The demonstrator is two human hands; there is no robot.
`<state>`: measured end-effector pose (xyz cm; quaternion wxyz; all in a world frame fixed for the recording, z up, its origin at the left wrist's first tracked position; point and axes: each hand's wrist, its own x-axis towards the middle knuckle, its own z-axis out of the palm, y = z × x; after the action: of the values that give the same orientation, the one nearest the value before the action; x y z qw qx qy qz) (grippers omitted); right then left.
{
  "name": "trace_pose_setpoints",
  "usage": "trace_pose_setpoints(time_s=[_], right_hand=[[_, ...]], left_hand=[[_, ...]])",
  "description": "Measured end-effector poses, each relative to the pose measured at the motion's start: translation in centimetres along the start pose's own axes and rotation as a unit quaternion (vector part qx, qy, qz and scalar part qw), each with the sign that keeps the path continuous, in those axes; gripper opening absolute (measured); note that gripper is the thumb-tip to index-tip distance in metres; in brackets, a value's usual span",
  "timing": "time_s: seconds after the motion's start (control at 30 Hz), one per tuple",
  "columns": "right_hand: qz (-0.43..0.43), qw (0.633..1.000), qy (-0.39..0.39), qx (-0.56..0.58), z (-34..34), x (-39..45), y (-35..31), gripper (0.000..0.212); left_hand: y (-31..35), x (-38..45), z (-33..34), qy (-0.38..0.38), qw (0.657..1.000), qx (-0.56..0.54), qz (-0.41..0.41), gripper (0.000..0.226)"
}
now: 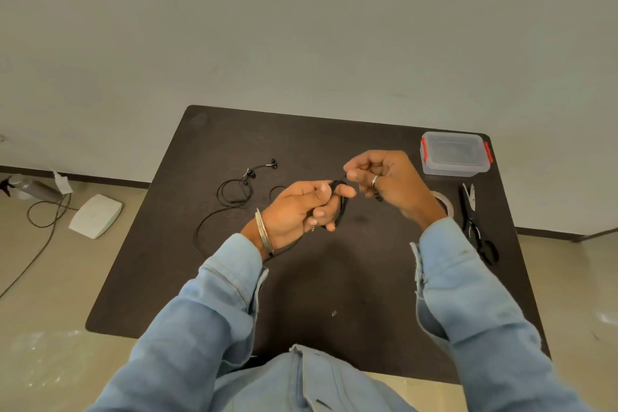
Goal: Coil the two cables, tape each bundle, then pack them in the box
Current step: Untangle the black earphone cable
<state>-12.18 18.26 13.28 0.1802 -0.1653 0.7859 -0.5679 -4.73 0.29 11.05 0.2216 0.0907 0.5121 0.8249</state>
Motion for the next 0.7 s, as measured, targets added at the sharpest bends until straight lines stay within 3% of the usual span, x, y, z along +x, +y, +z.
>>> trace_pose_setpoints(time_s=[0.1, 0.2, 0.43, 0.57, 0.7], right_hand=[[0.019, 0.999, -0.001, 0.025, 1.8, -0.9, 1.6, 0.008], [0.041, 0.998, -0.051, 0.008, 4.0, -2.0, 2.9, 0.016], [0.055, 0.963, -0.194, -0.177, 5.5, -3.4, 1.8, 0.030], [-0.002, 0.942, -0.218, -0.254, 4.5, -3.1, -1.0, 0.021], [-0.034, 0.943, -0.168, -0.285, 2.5, -2.1, -2.6, 0.016]], left_hand=[[0.3, 0.0, -0.3, 0.031, 0.994, -0.101, 0.034, 0.037], [0.3, 0.3, -1.0, 0.103, 0.985, -0.124, 0.065, 0.038], [-0.5, 0.6, -2.8, 0.256, 0.963, 0.006, 0.086, 0.037], [-1.6, 0.8, -3.0, 0.252, 0.953, 0.164, 0.047, 0.037], [-2.0, 1.0, -2.6, 0.175, 0.962, 0.211, 0.000, 0.026]])
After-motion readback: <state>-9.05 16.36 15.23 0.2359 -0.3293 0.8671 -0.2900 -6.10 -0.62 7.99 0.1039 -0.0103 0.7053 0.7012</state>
